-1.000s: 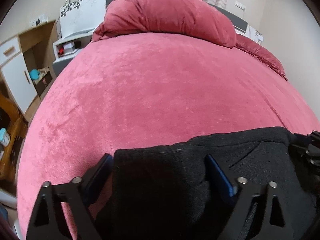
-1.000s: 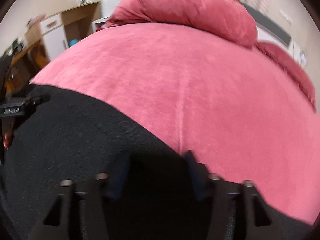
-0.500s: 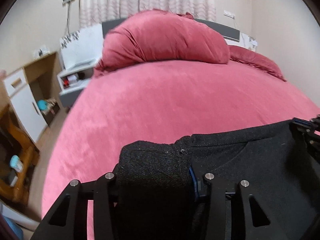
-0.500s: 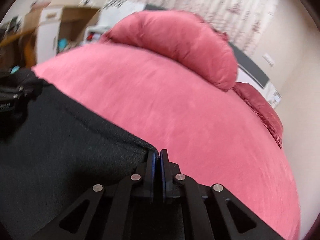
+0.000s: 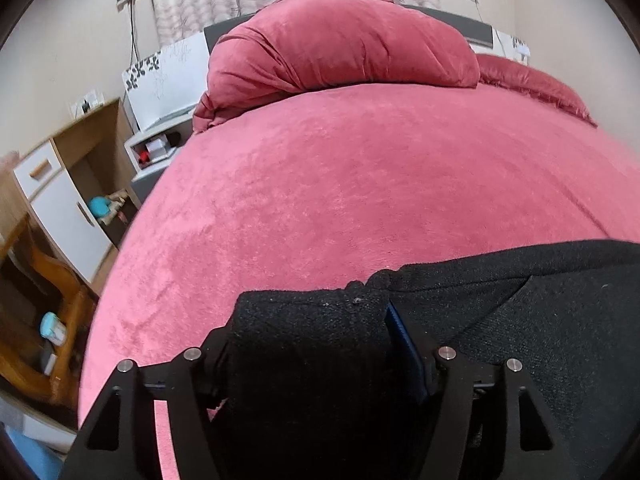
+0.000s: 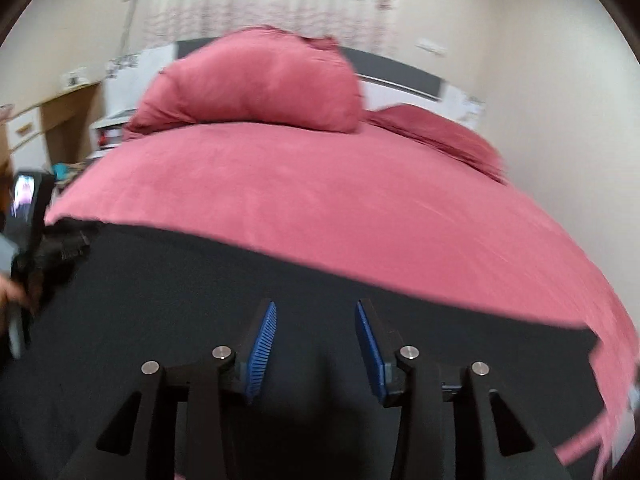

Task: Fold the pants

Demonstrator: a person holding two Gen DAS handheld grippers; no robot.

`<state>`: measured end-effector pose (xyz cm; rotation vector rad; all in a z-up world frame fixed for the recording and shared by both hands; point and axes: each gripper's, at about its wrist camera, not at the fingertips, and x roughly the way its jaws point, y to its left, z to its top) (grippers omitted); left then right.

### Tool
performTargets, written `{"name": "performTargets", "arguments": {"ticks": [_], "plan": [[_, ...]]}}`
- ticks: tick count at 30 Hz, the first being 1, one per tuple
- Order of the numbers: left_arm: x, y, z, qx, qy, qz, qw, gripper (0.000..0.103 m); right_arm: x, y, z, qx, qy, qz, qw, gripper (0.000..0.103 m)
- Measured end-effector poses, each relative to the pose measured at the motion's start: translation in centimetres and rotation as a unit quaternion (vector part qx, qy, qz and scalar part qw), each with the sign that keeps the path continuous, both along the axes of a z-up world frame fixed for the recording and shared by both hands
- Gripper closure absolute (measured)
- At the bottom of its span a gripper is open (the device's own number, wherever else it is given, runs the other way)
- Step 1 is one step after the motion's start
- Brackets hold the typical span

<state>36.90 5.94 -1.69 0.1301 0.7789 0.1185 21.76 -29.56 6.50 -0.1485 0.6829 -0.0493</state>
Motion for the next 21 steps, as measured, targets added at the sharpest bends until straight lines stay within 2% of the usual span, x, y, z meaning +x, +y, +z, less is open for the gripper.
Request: {"name": "performTargets", "arguments": {"ticks": [1,3,4,5,8,10,13,16,19,21], "plan": [[0.0,-0.3,0.3,0.010,0.004,0.000,0.9999,0.036,-2.3,-1.1,-0.5,-0.007,-0.002,-0.024,1.000,0.061],[-0.1,-0.5,0.9,0.018,0.008,0.002,0.9998,0.029,-5.3,-3.0,-0.7,-0.003,-0.008,-0.071,0.997,0.059],[-0.2,-0.3,1.1,0.019,0.013,0.008,0.9997,0.027,-6.6,-4.3,-1.0,0.003,-0.009,-0.094,0.995,0.055],[-0.5,0.0,1.2,0.016,0.017,0.014,0.9996,0.026,-7.7,-5.4,-1.5,0.009,-0.003,-0.116,0.993,0.045],[-1.7,0.5,1.3,0.005,0.018,0.023,0.9995,0.021,-9.7,-8.7,-4.3,0.017,0.052,-0.181,0.982,0.043],[-2.4,0.9,1.1,-0.002,0.011,0.034,0.9994,0.016,-10.6,-10.1,-6.1,0.042,0.074,-0.203,0.975,0.043],[-2.6,1.2,0.5,-0.012,0.007,0.040,0.9991,0.015,-11.4,-10.8,-7.8,0.080,0.079,-0.217,0.970,0.043],[-2.3,1.0,-0.1,-0.009,0.003,0.040,0.9991,0.017,-11.0,-10.4,-8.3,0.084,0.063,-0.224,0.969,0.040],[-2.2,0.5,-0.5,0.003,-0.006,0.031,0.9995,0.021,-11.0,-10.4,-8.0,0.086,0.067,-0.222,0.969,0.039],[-2.1,0.9,-0.7,-0.010,-0.005,0.029,0.9995,0.021,-10.4,-11.0,-7.0,0.091,0.066,-0.222,0.968,0.039]]}}
